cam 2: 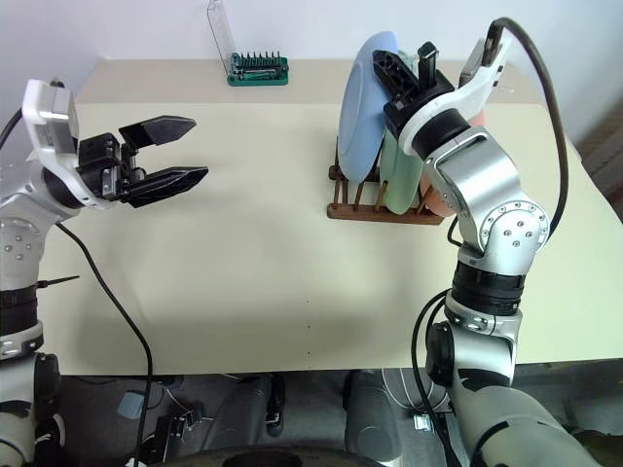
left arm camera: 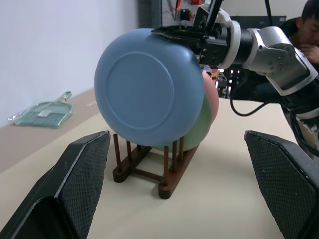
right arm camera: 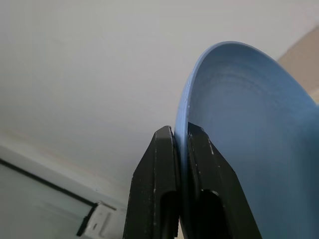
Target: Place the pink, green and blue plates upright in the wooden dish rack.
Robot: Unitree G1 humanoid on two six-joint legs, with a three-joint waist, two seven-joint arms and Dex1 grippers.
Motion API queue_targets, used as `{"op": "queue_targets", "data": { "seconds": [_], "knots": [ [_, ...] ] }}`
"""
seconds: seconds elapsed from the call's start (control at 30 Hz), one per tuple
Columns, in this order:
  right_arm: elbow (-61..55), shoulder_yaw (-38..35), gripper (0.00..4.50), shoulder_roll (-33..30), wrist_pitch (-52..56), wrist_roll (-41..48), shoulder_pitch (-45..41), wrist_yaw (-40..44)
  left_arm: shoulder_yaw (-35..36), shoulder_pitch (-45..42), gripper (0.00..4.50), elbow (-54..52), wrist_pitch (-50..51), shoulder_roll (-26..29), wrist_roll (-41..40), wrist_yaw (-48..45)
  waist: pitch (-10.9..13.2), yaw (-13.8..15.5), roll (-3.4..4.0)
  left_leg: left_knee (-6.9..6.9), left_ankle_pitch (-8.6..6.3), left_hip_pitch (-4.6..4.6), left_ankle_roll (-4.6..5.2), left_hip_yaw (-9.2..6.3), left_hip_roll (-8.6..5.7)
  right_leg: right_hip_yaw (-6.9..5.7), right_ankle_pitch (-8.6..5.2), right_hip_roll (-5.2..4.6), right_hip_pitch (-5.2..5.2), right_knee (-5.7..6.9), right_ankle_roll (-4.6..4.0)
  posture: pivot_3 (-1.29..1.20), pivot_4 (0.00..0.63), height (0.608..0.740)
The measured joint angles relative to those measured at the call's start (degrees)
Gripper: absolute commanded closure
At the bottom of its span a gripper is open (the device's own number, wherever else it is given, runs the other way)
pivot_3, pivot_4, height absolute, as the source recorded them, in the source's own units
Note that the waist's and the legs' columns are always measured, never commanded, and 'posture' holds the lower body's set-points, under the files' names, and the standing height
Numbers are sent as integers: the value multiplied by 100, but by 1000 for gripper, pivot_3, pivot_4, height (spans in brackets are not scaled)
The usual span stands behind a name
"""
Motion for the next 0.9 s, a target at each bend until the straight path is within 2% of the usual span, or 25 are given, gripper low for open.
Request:
{"op": "queue_targets", "data": {
  "seconds": [0.13,0.23,0.47,0.5,0.63,0.9],
  "knots": [
    [0,68,4500,-23,71,-165,113,152,-8,-13,73,1,-5,-8,42,6,0,-5,0,-1,0,0,0,-1,0,0,0,1,0,0,0,0,150,724],
    [0,150,3522,-29,173,-251,229,280,-18,-53,0,4,-6,-15,85,14,0,2,0,0,0,0,0,0,0,0,0,0,0,0,0,0,150,724],
    [-6,234,172,-212,310,-613,247,615,-20,-55,0,11,-7,-39,106,37,0,0,0,0,0,0,0,0,0,0,0,0,0,0,0,0,150,724],
    [-15,296,29,-265,337,-775,245,718,-21,-58,0,11,-7,-44,106,45,0,-2,0,-1,0,0,0,0,0,0,0,1,0,0,0,0,150,724],
    [-151,541,29,-545,475,-1396,120,1133,-28,-71,0,19,-7,-58,106,61,0,-1,0,-1,0,0,0,0,0,0,0,0,0,-1,0,0,150,724],
    [-352,576,29,-679,544,-1867,-143,1655,-43,-72,0,39,-23,-80,106,44,0,5,0,0,0,-1,0,0,0,0,0,1,0,-2,0,0,150,724]
  ]
}}
